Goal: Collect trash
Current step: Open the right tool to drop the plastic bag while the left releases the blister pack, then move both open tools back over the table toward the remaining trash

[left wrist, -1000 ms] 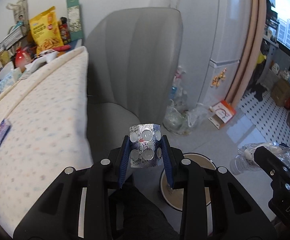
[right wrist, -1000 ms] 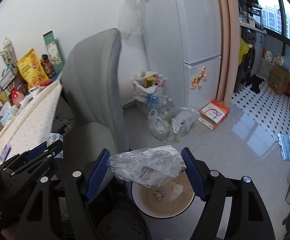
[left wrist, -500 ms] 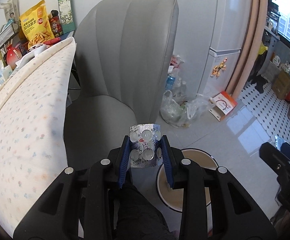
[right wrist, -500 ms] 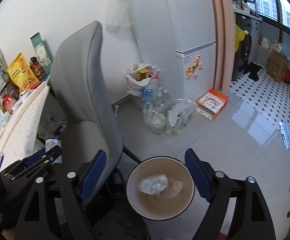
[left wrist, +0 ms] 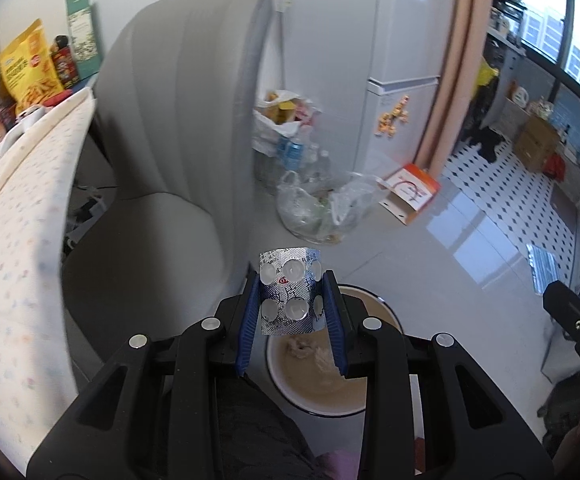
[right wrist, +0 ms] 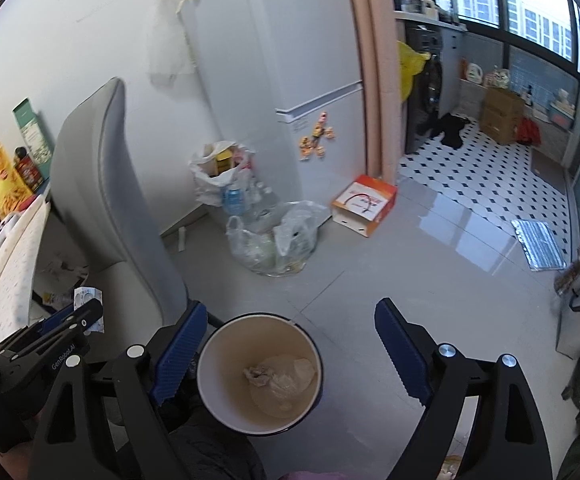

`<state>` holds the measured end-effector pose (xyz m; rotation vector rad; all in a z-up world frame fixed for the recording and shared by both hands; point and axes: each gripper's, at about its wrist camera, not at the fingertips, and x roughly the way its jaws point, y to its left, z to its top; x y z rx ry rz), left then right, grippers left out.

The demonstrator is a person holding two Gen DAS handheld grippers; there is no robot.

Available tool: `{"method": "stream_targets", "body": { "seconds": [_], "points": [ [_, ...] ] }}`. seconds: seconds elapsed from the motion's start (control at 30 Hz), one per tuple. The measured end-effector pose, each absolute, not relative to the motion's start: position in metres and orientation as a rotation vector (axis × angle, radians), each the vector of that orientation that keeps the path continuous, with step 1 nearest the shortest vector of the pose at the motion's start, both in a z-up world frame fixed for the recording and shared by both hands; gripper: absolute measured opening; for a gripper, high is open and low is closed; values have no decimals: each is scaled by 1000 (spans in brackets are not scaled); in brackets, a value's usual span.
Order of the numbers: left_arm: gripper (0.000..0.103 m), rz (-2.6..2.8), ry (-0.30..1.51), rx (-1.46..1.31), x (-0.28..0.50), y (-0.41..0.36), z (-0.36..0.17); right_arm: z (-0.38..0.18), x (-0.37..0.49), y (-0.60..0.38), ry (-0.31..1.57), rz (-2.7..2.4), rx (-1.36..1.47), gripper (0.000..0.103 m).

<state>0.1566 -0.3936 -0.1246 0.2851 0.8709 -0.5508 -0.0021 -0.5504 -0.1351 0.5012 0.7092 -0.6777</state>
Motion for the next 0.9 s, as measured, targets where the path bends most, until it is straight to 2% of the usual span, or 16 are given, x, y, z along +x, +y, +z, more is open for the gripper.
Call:
{"method": "stream_targets", "body": {
  "seconds": [0.23,0.3,0.33,0.37,0.43,0.63,0.8,0.9],
  "points": [
    [35,-631,888,284,147,-418,-125,-134,-19,-567,689,-729,516,84],
    [43,-663,891,269,145,-420,-124,-132,-23,-568,679,-738,518,84],
    [58,-673,890,268,144,-421,-124,-131,-24,-568,674,-743,515,84],
    [68,-673,880,272,143,-422,-123,-131,-24,-568,669,-747,512,84],
    [69,-669,867,273,143,-421,-120,-131,-26,-568,664,-746,515,84],
    [84,-638,839,269,144,-410,-109,-129,-22,-562,666,-721,514,84],
    [95,-579,797,259,146,-387,-93,-114,-16,-547,645,-694,484,92],
    [97,-539,774,240,148,-367,-82,-104,-10,-532,630,-667,463,95]
  ]
}}
